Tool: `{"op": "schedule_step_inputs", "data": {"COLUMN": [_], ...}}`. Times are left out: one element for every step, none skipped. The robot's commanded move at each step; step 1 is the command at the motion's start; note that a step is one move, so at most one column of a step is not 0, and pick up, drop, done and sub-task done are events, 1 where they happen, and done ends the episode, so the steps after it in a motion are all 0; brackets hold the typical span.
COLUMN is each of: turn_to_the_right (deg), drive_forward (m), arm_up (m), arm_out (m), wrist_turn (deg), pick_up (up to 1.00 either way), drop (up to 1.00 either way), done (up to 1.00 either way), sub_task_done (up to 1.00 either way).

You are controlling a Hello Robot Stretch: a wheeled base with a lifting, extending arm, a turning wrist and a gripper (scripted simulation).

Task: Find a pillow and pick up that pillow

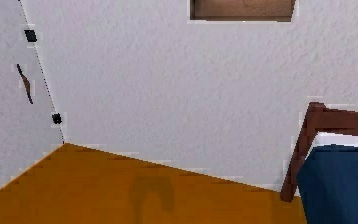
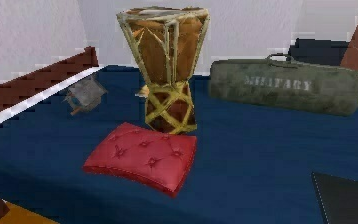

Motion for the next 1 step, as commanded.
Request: {"op": "schedule_step_inputs", "data": {"turn_to_the_right": [0.0], "drive_forward": [0.00], "arm_up": [0.50], "arm_out": [0.00], "wrist_turn": [0.0], "pick_up": [0.00], "drop": [0.00], "done": [0.00], "sub_task_done": [0.00]}}
